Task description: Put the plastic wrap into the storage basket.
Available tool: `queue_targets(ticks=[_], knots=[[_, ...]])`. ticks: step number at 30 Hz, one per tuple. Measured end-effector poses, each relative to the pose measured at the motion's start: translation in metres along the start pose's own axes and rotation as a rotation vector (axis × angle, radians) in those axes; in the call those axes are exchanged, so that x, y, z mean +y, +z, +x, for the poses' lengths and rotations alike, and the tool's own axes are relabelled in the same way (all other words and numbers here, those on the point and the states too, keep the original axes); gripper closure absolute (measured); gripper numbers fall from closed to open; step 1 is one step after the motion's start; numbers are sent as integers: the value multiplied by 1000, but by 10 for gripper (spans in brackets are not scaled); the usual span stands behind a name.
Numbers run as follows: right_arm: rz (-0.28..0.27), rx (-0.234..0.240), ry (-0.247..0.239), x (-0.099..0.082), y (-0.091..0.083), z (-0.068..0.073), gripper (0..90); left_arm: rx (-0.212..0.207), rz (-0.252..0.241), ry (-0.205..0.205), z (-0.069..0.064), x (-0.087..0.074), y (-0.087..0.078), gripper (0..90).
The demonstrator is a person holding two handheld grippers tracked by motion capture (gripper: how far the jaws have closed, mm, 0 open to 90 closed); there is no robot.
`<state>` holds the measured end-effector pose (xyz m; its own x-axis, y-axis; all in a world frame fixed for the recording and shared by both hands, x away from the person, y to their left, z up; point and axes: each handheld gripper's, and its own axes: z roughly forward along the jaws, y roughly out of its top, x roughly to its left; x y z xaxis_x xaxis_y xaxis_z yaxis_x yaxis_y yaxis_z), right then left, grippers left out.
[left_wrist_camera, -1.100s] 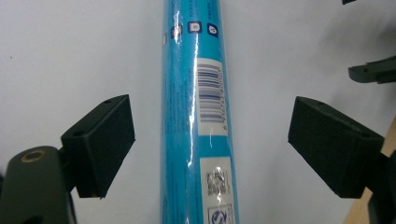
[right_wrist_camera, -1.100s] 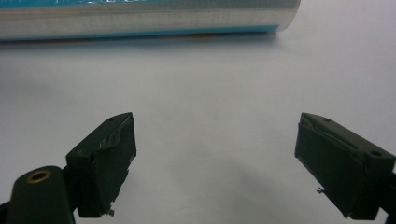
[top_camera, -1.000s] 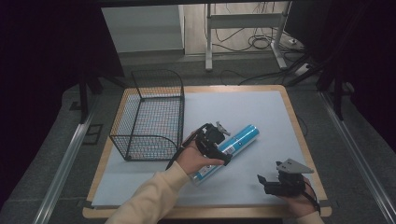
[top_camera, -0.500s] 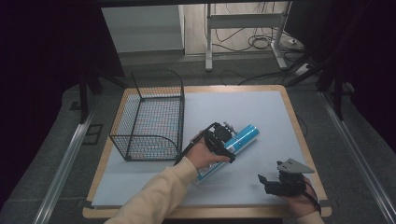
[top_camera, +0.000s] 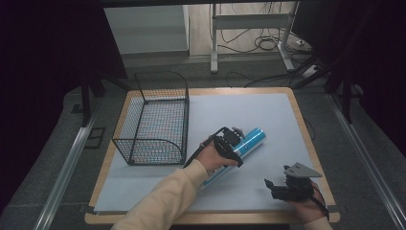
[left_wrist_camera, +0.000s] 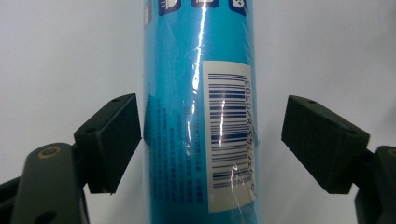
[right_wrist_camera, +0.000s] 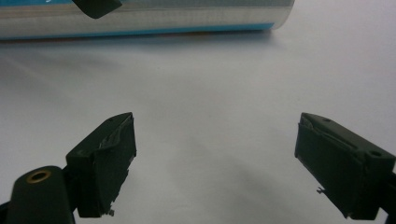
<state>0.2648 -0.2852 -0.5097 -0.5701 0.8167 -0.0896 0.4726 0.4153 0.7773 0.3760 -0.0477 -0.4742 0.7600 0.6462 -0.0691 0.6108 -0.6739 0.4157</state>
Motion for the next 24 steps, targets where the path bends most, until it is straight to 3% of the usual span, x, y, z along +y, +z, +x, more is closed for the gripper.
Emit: queue_targets(ticks=[9,14,24], knots=[[0,-5,2,0,-1,0,130,22,61,12,1,3,14,229],[-4,-6,1,1,-2,0,132,44,82,10,2,2,20,307],[-5,-8,2,1,-2,-1,135,19,87,-3,6,3,19,319]])
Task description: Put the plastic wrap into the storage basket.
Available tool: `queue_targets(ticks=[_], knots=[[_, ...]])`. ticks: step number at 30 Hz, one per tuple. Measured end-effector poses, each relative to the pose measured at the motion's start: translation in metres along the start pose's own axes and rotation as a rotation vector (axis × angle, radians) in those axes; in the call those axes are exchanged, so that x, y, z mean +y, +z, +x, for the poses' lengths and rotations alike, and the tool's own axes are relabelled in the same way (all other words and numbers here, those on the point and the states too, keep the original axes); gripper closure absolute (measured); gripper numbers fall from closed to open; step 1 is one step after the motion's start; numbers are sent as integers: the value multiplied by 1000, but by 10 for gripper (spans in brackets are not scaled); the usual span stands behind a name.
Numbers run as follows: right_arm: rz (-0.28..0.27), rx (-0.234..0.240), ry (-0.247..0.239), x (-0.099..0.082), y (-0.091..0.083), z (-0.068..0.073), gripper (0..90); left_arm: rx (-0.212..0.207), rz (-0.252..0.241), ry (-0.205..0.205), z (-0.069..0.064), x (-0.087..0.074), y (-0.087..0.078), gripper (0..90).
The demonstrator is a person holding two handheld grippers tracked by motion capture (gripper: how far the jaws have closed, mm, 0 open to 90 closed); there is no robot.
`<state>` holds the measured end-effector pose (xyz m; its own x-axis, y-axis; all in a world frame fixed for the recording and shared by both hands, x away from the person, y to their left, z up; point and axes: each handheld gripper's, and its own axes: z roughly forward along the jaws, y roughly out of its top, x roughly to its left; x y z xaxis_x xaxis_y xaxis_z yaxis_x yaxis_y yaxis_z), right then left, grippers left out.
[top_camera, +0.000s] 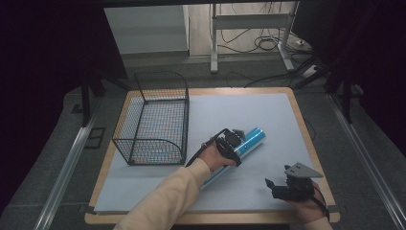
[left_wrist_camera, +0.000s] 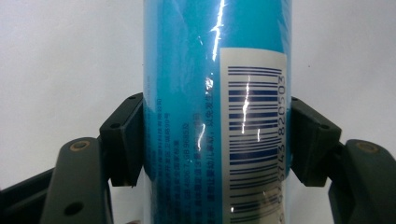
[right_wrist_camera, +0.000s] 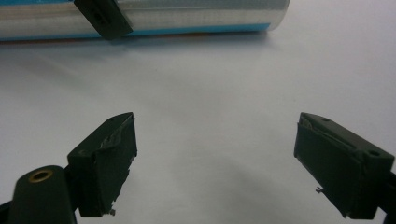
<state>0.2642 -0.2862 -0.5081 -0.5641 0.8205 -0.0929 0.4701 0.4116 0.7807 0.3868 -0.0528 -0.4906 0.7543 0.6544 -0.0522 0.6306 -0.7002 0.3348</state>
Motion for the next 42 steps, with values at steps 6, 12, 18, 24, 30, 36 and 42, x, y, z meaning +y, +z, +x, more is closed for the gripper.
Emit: queue_targets(ticks=[6,12,18,24,30,36,42], knots=[[-3,-1,4,0,-1,-1,136,-24,24,11,2,2,-5,320],[-6,-3,3,0,-1,-1,136,-37,9,11,6,3,-21,320],[-7,-4,4,0,-1,-1,136,-24,-31,23,8,4,-37,321],[-9,-5,6,0,-1,-1,136,-20,-36,39,7,5,-45,321],[-8,-8,4,0,-1,-2,136,-17,-61,46,4,5,-53,321],[-3,-13,-5,0,-1,-1,137,-20,-81,52,5,8,-66,321],[-7,-12,-1,0,-1,-1,137,-16,-103,47,8,8,-76,321]])
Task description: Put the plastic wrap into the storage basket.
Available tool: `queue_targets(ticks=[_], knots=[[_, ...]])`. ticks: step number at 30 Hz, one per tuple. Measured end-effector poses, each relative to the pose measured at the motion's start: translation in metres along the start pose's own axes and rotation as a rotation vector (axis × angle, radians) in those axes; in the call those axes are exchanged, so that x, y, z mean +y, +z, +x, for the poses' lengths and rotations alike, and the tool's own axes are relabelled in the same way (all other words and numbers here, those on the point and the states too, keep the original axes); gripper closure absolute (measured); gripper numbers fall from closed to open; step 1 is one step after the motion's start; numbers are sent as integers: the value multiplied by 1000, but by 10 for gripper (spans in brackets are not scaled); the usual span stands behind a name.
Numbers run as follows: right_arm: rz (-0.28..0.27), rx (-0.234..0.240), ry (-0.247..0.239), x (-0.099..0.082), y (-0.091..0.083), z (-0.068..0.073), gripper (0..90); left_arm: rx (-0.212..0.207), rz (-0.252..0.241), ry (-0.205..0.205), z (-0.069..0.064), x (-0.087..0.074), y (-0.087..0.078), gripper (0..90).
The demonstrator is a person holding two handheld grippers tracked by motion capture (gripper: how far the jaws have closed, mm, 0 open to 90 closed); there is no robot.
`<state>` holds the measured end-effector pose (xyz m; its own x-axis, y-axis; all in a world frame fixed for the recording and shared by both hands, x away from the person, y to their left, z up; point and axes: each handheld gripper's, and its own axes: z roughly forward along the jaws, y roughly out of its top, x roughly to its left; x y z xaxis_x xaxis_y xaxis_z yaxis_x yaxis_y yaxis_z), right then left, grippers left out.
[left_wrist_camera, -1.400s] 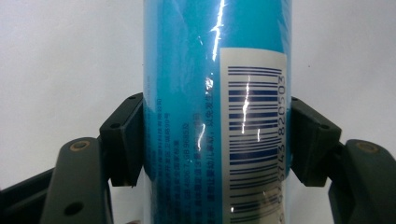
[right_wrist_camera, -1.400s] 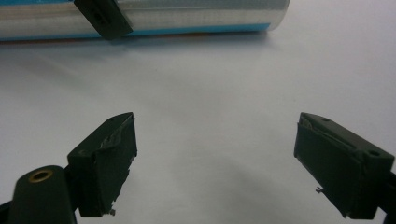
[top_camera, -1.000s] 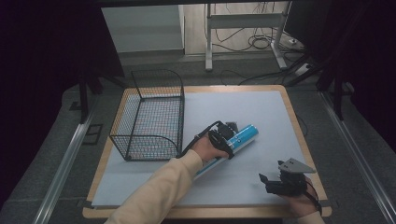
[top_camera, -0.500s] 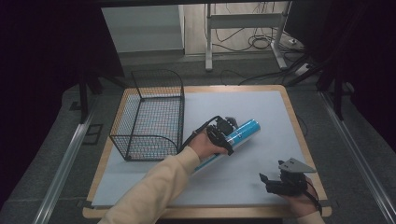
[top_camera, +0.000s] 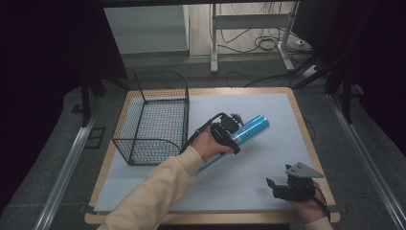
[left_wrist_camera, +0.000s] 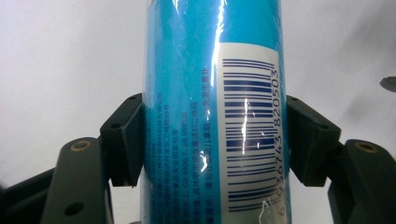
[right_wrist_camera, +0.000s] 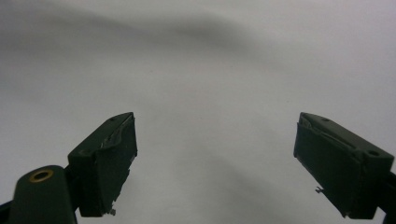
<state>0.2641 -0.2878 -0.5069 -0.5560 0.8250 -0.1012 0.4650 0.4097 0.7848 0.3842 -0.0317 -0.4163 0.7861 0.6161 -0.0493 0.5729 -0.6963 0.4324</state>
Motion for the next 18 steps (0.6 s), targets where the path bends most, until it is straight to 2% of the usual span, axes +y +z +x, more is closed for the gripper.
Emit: queue_targets(ticks=[5,15,17,18], knots=[[4,-3,-2,0,0,0,137,9,-25,-19,4,1,-8,321],[6,-4,-4,-1,1,-1,137,8,-44,-23,11,3,-20,321],[6,-6,-4,-1,1,-1,138,12,-55,-28,12,4,-25,321],[6,-6,-3,-1,1,-1,138,26,-78,-31,13,5,-29,321]])
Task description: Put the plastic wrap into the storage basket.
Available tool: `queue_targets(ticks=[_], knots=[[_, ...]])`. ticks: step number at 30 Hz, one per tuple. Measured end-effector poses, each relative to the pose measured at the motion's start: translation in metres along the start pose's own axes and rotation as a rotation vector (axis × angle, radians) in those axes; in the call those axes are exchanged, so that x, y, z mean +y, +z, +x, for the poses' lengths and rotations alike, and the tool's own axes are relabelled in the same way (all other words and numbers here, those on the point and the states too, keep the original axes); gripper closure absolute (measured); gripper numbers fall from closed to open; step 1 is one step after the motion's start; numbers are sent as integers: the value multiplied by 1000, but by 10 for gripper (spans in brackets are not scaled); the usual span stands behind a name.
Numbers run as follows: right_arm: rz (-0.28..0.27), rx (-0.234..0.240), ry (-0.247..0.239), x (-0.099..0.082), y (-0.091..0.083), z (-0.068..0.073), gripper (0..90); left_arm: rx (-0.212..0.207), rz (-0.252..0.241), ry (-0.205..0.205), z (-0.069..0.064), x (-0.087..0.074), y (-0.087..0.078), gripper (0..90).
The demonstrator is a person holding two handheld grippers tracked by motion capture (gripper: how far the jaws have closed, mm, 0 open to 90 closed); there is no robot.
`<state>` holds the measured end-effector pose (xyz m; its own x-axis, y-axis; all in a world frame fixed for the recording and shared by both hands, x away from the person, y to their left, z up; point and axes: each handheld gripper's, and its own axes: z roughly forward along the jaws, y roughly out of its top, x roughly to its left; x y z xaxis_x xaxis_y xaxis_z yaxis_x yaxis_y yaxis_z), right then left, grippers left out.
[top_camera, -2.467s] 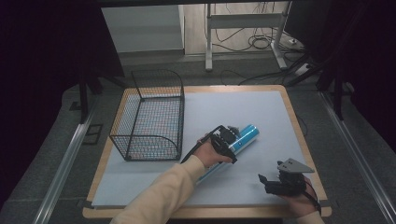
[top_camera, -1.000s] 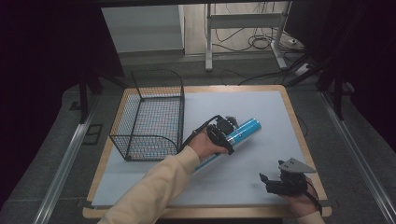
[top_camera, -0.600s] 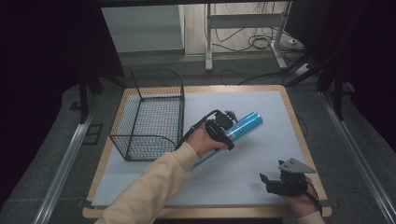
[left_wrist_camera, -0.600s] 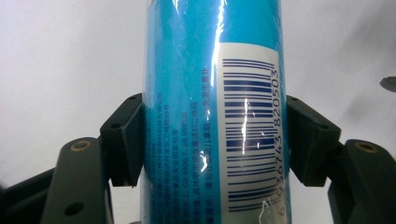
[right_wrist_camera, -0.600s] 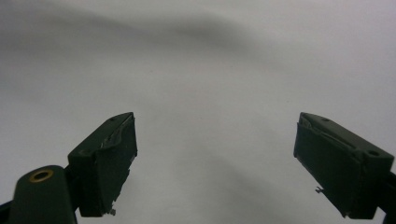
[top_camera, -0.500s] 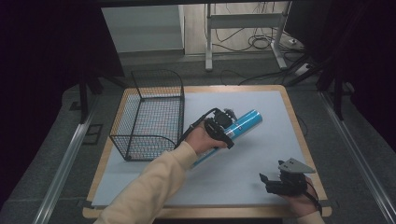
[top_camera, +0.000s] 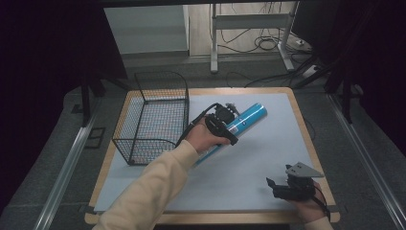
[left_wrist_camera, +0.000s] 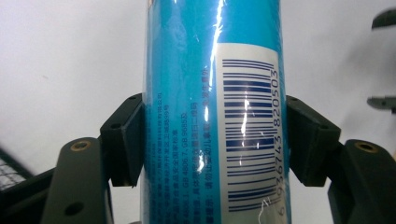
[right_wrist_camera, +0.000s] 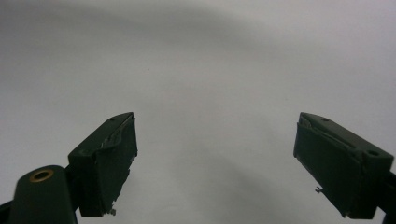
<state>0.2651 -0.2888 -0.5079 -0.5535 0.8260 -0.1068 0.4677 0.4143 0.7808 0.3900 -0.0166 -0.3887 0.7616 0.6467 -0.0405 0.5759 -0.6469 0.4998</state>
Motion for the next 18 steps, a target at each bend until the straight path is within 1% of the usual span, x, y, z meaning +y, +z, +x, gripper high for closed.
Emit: queue_targets(ticks=[1,2,4,5,6,7,8,9,12,13,14,15,16,18], knots=[[0,0,0,0,0,0,138,0,0,0,0,0,0,321],[0,0,-1,0,0,0,138,7,-13,2,1,2,-6,321],[0,1,-1,0,0,0,138,17,-22,10,1,4,-11,321],[0,1,-1,0,0,0,138,17,-22,10,1,4,-11,321],[0,1,-1,0,0,0,138,18,-35,7,1,5,-16,321],[0,1,-1,0,0,0,138,18,-35,7,1,5,-16,321],[0,0,-1,0,0,0,138,16,-47,4,2,6,-20,321],[0,0,-1,0,0,0,138,16,-47,4,2,6,-20,321],[0,-1,-1,0,0,0,138,34,-52,9,5,9,-30,321],[0,-1,-1,0,0,0,138,34,-52,9,5,9,-30,321],[0,-1,3,0,0,0,138,67,-84,21,5,10,-35,321],[0,-1,3,0,0,0,138,67,-84,21,5,10,-35,321],[0,-2,3,0,0,0,138,60,-86,20,9,11,-41,321],[3,-2,4,0,1,0,138,54,-100,6,12,12,-45,321]])
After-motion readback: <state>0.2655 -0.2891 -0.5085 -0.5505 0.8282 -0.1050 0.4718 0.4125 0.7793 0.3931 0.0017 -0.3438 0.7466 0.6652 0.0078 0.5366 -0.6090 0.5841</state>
